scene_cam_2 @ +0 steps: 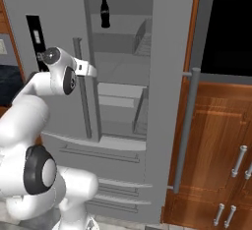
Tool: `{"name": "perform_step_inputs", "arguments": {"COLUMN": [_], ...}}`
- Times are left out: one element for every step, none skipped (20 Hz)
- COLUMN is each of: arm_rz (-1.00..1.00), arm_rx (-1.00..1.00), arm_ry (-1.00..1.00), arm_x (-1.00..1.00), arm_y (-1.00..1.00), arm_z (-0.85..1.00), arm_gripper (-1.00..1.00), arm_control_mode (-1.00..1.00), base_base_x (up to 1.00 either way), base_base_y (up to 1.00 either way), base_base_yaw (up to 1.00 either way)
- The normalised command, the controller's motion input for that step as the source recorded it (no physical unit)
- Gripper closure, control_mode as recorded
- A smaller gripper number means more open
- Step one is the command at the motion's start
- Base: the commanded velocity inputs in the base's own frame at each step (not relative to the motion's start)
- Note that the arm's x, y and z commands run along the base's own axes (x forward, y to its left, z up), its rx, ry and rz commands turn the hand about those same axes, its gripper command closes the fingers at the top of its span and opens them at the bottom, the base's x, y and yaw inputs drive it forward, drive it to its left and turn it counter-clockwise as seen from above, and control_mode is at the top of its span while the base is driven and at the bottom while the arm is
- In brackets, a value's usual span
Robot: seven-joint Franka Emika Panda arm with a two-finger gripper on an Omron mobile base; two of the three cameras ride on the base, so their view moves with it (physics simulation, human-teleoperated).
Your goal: Open the fridge, grab two sodas, and place both sodas inside the bowl with ice on the dining counter.
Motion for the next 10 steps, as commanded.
{"name": "perform_step_inputs", "arguments": {"arm_rz": [0.08, 0.09, 0.09, 0.09, 0.09, 0.09, 0.08, 0.07, 0.05, 0.04], "arm_rx": [0.0, 0.0, 0.0, 0.0, 0.0, 0.0, 0.0, 0.0, 0.0, 0.0], "arm_ry": [0.0, 0.0, 0.0, 0.0, 0.0, 0.0, 0.0, 0.0, 0.0, 0.0], "arm_x": [-0.57, -0.66, -0.66, -0.73, -0.72, -0.76, -0.79, -0.75, -0.73, -0.72], "arm_y": [0.47, 0.51, 0.49, 0.52, 0.62, 0.58, 0.56, 0.7, 0.77, 0.79], "arm_z": [0.0, 0.0, 0.0, 0.0, 0.0, 0.0, 0.0, 0.0, 0.0, 0.0], "arm_gripper": [1.0, 1.0, 1.0, 1.0, 1.0, 1.0, 1.0, 1.0, 1.0, 1.0], "arm_control_mode": [-1.0, -1.0, -1.0, -1.0, -1.0, -1.0, -1.0, -1.0, -1.0, -1.0], "base_base_x": [0.0, 0.0, 0.0, 0.0, 0.0, 0.0, 0.0, 0.0, 0.0, 0.0], "base_base_y": [0.0, 0.0, 0.0, 0.0, 0.0, 0.0, 0.0, 0.0, 0.0, 0.0], "base_base_yaw": [0.0, 0.0, 0.0, 0.0, 0.0, 0.0, 0.0, 0.0, 0.0, 0.0]}}
